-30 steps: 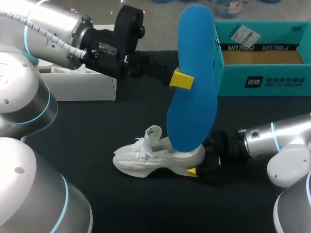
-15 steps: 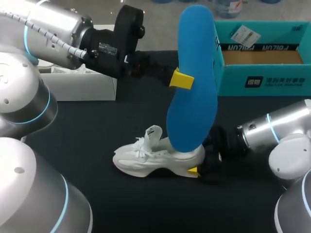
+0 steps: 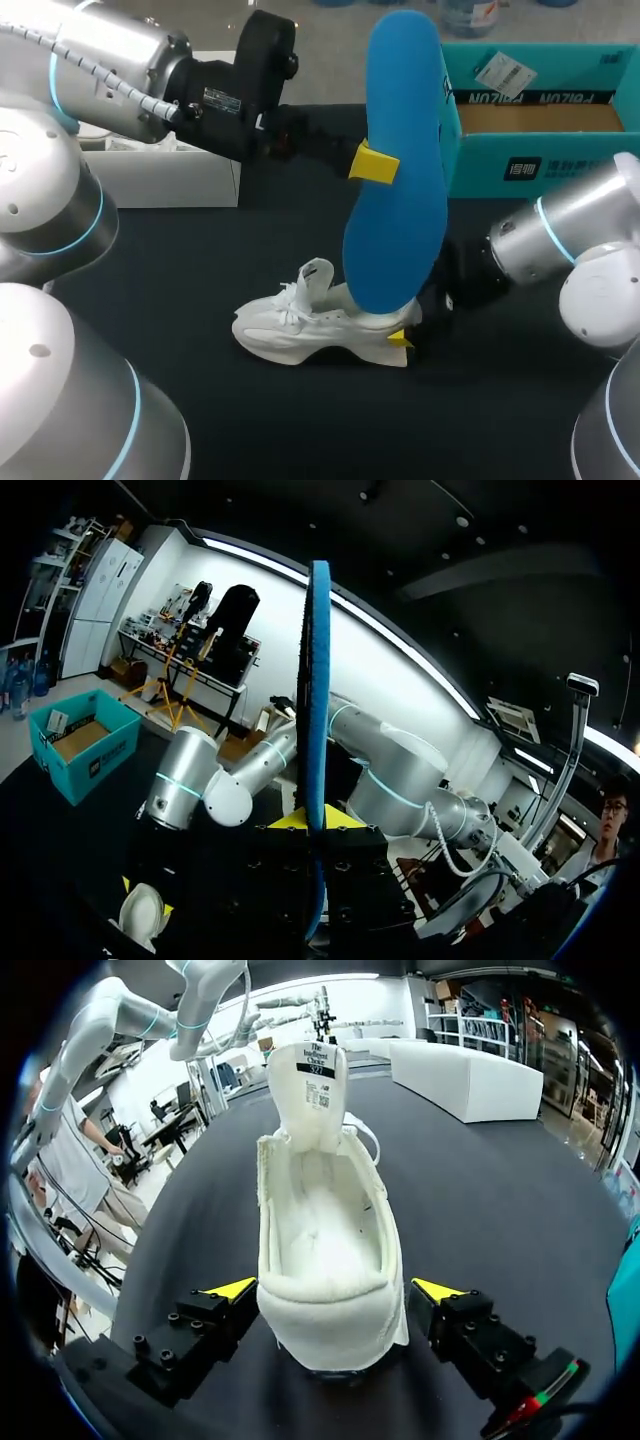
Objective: Take the shoe out of the shoebox, open the shoe tongue, remove and reinsert the insole, then place the shoe into the shoebox
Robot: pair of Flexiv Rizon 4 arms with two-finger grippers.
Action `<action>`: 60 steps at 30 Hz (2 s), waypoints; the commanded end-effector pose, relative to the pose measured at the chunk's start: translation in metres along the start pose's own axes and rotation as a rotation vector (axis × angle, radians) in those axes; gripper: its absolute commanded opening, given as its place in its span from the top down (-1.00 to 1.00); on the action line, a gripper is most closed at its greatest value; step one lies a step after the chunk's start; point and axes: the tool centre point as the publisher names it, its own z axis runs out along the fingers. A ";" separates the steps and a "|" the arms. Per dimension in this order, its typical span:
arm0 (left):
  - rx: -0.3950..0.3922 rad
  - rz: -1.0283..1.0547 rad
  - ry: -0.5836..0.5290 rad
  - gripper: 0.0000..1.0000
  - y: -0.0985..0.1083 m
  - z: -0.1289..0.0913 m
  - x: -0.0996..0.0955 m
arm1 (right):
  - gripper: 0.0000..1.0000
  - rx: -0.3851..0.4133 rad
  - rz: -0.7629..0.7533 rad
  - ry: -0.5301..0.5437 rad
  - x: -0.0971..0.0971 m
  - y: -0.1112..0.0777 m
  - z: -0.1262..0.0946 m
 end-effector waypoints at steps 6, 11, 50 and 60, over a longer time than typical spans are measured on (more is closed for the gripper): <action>0.001 0.000 -0.002 1.00 0.001 0.001 0.000 | -1.00 0.333 -0.006 -0.008 0.009 0.024 -0.023; 0.001 0.000 -0.002 1.00 0.001 0.001 0.000 | -1.00 0.428 0.024 -0.028 0.014 0.031 -0.031; 0.001 0.000 -0.002 1.00 0.001 0.001 0.000 | -1.00 0.721 -0.010 -0.099 0.009 0.041 -0.048; 0.001 0.000 -0.002 1.00 0.001 0.001 0.000 | -1.00 0.688 -0.017 -0.118 0.013 0.039 -0.045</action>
